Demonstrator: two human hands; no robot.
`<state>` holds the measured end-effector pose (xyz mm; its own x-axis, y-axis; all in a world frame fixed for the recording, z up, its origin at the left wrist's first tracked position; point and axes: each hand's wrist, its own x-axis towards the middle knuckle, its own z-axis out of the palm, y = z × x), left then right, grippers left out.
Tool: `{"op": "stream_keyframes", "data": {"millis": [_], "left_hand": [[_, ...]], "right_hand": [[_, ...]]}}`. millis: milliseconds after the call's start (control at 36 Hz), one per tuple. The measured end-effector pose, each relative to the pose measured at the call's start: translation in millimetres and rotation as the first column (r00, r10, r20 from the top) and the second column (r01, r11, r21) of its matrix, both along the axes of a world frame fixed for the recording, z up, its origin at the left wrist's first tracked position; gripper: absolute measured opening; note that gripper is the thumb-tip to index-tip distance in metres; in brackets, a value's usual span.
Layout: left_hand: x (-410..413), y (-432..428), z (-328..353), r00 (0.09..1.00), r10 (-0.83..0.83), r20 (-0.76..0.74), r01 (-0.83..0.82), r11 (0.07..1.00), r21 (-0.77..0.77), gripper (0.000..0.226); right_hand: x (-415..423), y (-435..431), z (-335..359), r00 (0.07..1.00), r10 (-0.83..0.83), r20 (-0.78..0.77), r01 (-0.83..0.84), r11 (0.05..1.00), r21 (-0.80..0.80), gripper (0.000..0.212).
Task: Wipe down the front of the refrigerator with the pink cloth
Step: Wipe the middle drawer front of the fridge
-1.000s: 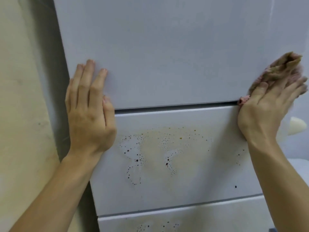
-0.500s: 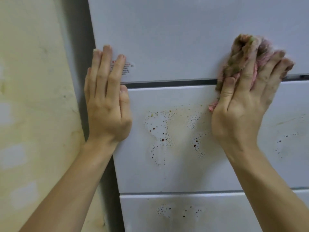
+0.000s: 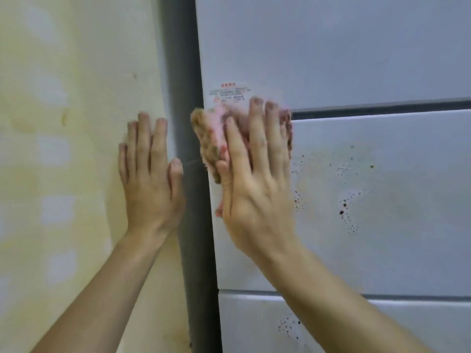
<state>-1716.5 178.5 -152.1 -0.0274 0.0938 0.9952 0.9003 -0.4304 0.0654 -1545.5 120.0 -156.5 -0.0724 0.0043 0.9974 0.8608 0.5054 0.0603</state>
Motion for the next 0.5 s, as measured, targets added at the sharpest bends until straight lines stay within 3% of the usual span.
{"op": "stream_keyframes", "data": {"millis": [111, 222, 306, 500], "left_hand": [[-7.3, 3.8, -1.8, 0.998, -0.009, -0.055, 0.01, 1.0, 0.019, 0.06], [-6.0, 6.0, -2.9, 1.0, 0.01, -0.029, -0.008, 0.999, 0.051, 0.063], [-5.0, 5.7, -2.8, 1.0, -0.007, -0.026, 0.009, 0.998, 0.06, 0.064], [-5.0, 9.9, -4.7, 1.0, 0.012, -0.026, -0.009, 0.993, 0.121, 0.062]], "right_hand": [[-4.1, 17.3, -27.8, 0.983, -0.168, 0.074, 0.171, 0.984, -0.043, 0.056], [3.1, 14.1, -85.3, 0.962, -0.177, 0.206, 0.189, 0.981, -0.043, 0.06], [14.8, 11.8, -109.3, 0.959, -0.176, 0.222, 0.194, 0.979, -0.061, 0.051], [13.6, 12.7, -56.9, 0.939, -0.242, 0.243, 0.255, 0.967, -0.023, 0.059]]}}
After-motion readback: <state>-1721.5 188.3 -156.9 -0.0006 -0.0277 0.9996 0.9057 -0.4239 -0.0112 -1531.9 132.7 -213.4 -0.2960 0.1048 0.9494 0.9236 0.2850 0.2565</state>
